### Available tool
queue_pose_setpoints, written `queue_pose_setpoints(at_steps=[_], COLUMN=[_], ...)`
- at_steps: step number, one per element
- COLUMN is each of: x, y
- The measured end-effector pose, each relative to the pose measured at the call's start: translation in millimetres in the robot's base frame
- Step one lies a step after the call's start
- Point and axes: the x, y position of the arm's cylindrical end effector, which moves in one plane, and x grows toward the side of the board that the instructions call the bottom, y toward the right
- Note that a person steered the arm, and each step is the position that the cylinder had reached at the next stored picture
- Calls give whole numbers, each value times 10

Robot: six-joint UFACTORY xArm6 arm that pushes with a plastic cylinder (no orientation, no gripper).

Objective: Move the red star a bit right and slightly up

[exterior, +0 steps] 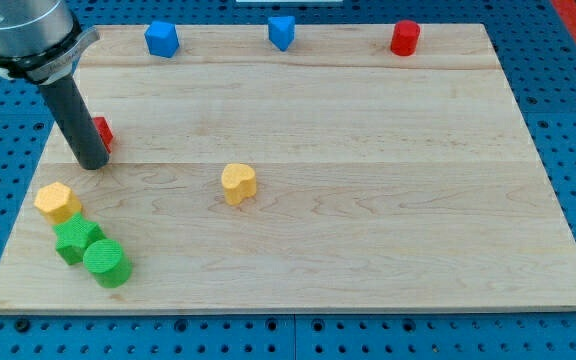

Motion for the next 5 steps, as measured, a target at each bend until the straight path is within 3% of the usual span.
queue_pose_setpoints(at_steps=[2,4,5], x=[189,-225,-298], y=[-107,-713,-728])
